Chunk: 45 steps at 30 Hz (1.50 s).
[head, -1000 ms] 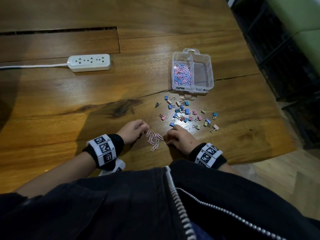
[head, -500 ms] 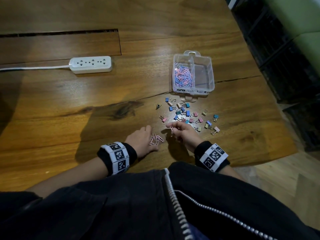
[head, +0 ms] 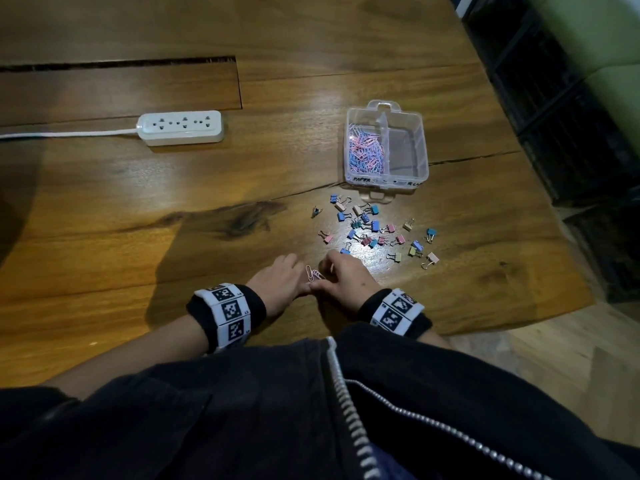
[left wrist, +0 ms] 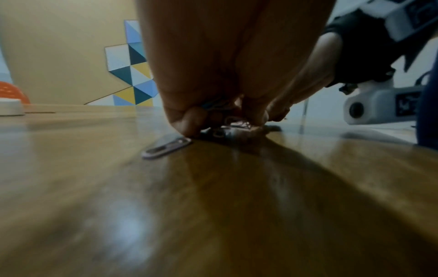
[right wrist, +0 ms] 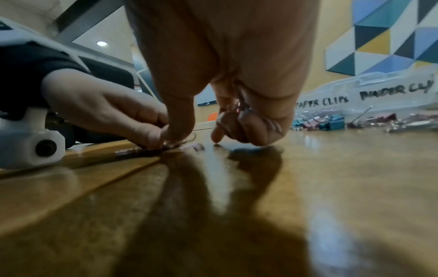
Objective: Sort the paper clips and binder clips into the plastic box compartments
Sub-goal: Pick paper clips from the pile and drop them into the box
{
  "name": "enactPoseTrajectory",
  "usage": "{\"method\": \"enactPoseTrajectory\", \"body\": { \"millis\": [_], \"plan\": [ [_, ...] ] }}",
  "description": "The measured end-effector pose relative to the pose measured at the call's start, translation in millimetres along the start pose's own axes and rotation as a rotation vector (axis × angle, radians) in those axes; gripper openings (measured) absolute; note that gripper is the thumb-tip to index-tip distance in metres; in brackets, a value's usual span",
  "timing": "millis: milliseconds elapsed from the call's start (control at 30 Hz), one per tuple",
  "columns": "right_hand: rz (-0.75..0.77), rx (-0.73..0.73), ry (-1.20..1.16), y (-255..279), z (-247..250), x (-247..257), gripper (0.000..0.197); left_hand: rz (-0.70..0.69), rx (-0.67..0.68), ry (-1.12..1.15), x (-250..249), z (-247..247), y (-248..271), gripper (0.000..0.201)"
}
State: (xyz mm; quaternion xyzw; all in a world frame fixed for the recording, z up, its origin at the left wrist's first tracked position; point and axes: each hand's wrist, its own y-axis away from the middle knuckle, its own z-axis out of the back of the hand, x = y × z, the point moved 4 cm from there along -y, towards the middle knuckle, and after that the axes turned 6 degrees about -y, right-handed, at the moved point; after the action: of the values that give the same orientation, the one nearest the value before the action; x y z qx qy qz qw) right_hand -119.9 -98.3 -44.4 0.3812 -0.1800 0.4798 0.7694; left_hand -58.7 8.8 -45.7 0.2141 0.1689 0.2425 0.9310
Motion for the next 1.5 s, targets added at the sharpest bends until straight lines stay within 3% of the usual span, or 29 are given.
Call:
{"method": "enactPoseTrajectory", "body": {
  "millis": [100,267,333,367,433,533,600,700,767,833,900,933,1033,1133,1233,1333,1433,1500],
  "plan": [
    [0.036,0.032,0.038,-1,-3,3,0.021,0.068,-0.027,0.329,14,8,0,0.018],
    [0.041,0.056,0.113,0,-2,6,0.018,0.138,-0.073,0.669,38,19,1,0.016],
    [0.002,0.087,0.142,0,-2,7,0.02,0.174,-0.054,0.788,46,23,1,0.007],
    [-0.014,0.096,0.138,-1,-2,7,0.017,0.19,-0.024,0.851,48,25,1,0.013],
    [-0.045,0.095,0.052,0,0,6,0.009,0.24,0.047,1.035,52,25,1,0.023],
    [-0.113,0.078,-0.191,0,8,-1,0.022,0.338,0.075,1.486,53,21,3,0.032],
    [-0.156,0.083,-0.407,1,14,-5,0.023,0.361,0.081,1.67,52,19,4,0.031],
    [-0.197,0.138,-0.776,2,17,-7,0.02,0.35,0.097,1.484,50,19,7,0.027],
    [-0.218,0.188,-0.991,3,18,-7,0.019,0.31,0.116,1.116,49,19,10,0.028],
    [-0.247,0.207,-1.03,4,19,-7,0.025,0.23,0.092,0.638,51,18,16,0.025],
    [-0.256,0.183,-0.841,4,17,-4,0.023,0.187,0.086,0.247,56,14,22,0.022],
    [-0.234,0.144,-0.673,4,16,-1,0.019,0.185,0.096,0.163,59,12,24,0.019],
    [-0.115,-0.003,-0.243,-1,12,5,0.016,0.188,0.108,0.112,63,4,29,0.021],
    [-0.087,-0.019,-0.055,-4,4,8,0.018,0.175,0.064,0.022,60,1,30,0.025],
    [-0.049,0.037,0.1,-5,-5,8,0.021,0.154,0.058,0.026,55,-1,30,0.024],
    [-0.062,0.098,0.128,-3,-8,9,0.021,0.161,0.013,0.227,49,0,26,0.02],
    [-0.111,0.076,-0.068,2,0,7,0.003,0.3,-0.044,0.779,51,4,21,0.028],
    [-0.166,0.069,-0.279,5,6,1,0.016,0.367,-0.055,1.265,50,7,20,0.027]
  ]
}}
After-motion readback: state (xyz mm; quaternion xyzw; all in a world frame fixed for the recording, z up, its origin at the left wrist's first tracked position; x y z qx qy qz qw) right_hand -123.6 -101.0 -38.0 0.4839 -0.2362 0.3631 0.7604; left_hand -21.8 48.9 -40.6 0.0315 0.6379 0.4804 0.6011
